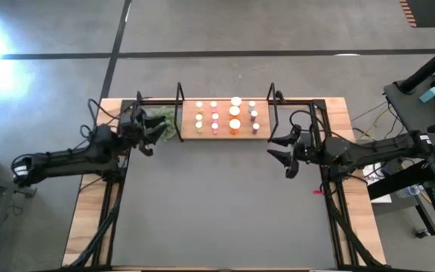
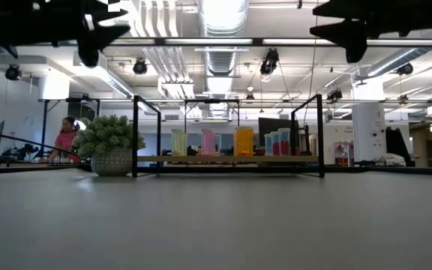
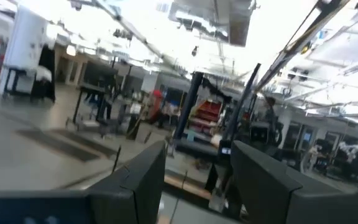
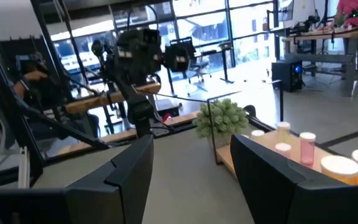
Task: Pick and place medicine bottles onto shelf by color
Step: Return to Home Position
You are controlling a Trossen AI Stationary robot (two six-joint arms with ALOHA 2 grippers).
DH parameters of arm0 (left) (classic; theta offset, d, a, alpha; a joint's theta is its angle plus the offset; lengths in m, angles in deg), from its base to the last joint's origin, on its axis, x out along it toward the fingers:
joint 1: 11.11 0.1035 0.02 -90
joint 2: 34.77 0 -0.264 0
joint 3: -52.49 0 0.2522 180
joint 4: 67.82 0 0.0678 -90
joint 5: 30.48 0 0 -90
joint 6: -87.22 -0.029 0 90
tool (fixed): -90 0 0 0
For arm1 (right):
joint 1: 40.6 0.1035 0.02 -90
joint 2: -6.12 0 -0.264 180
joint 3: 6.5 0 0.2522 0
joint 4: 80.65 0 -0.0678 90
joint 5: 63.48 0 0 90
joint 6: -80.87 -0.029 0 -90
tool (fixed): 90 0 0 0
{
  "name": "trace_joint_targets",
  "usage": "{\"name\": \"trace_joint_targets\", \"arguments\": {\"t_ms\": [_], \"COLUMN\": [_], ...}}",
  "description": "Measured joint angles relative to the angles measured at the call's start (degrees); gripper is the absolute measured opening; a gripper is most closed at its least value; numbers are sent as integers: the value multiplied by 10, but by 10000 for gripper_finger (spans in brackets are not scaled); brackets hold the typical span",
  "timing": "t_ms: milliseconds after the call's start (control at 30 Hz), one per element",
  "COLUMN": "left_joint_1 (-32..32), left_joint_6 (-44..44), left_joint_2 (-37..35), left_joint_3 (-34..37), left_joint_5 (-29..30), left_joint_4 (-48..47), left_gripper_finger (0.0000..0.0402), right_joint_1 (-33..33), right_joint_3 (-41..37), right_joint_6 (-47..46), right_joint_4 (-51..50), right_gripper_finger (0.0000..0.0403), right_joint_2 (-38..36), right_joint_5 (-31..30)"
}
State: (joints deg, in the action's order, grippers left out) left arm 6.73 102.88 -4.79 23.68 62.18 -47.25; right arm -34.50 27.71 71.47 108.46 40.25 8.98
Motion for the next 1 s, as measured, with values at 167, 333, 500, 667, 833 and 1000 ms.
{"name": "trace_joint_targets", "arguments": {"t_ms": [167,333,500,667,833,1000], "left_joint_1": [0,0,0,0,0,0], "left_joint_6": [28,47,77,111,107,107], "left_joint_2": [-1,-12,-30,-47,-50,-42], "left_joint_3": [47,83,118,145,145,145], "left_joint_5": [0,0,-25,-33,-35,-35], "left_joint_4": [32,32,40,24,24,23], "left_gripper_finger": [167,167,167,167,167,167], "right_joint_1": [0,0,0,0,0,0], "right_joint_3": [-48,-86,-125,-165,-198,-197], "right_joint_6": [-29,-62,-83,-115,-151,-180], "right_joint_4": [44,68,93,143,181,159], "right_gripper_finger": [206,206,206,206,206,206], "right_joint_2": [0,0,0,0,0,1], "right_joint_5": [0,0,0,0,-1,-5]}}
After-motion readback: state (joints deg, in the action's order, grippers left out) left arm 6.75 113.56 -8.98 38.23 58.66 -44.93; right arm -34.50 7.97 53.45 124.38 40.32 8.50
